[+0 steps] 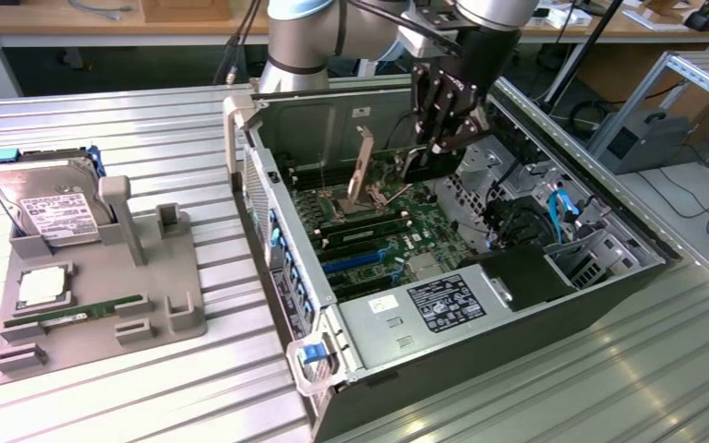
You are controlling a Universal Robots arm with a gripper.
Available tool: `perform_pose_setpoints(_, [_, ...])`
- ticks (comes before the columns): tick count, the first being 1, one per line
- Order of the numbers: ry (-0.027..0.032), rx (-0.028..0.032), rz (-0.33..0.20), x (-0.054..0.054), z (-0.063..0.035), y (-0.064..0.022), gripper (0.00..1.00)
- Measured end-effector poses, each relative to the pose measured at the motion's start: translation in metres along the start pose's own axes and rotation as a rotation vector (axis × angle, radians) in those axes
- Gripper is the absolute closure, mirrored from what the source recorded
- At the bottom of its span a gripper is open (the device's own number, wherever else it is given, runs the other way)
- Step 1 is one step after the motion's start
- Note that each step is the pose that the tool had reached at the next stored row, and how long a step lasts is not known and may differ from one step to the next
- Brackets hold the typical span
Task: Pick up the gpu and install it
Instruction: 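Insert the gpu into the slot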
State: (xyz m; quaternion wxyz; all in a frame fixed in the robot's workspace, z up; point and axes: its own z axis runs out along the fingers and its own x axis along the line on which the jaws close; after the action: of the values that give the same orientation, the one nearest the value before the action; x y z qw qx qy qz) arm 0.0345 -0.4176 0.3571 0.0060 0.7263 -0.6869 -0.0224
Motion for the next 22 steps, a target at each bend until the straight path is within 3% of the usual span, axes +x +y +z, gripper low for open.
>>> perform_pose_setpoints(22, [0.0001, 0.0000, 0.000, 0.002, 0.0126, -0.0003, 0.73])
